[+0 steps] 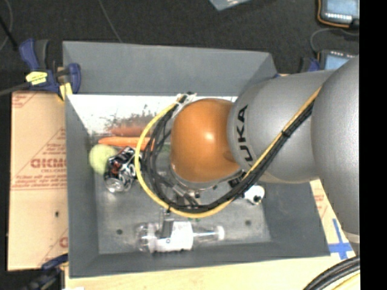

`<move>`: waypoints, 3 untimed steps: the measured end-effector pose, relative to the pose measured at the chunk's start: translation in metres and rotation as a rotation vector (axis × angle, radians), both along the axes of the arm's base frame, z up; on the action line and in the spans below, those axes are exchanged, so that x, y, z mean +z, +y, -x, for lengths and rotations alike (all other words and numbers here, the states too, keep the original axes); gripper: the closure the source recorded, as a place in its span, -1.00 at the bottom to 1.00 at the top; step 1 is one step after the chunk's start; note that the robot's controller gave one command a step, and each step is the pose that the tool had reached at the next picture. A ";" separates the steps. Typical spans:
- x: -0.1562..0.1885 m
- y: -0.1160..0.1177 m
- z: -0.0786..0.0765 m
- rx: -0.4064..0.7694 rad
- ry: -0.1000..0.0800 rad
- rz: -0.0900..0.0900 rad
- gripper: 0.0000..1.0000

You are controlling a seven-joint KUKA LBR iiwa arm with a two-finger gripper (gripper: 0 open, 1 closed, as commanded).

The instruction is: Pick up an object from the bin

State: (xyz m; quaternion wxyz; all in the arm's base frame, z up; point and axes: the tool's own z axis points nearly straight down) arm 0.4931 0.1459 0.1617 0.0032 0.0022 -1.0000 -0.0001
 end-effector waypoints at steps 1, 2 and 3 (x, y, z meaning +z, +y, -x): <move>0.004 -0.001 -0.002 -0.003 -0.008 -0.001 -1.00; -0.041 -0.026 0.009 0.023 -0.012 -0.002 -1.00; -0.054 -0.059 0.015 0.095 0.003 0.000 -1.00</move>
Offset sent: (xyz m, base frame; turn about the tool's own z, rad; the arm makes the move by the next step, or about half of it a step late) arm -0.0202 -0.0442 -0.0766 -0.0375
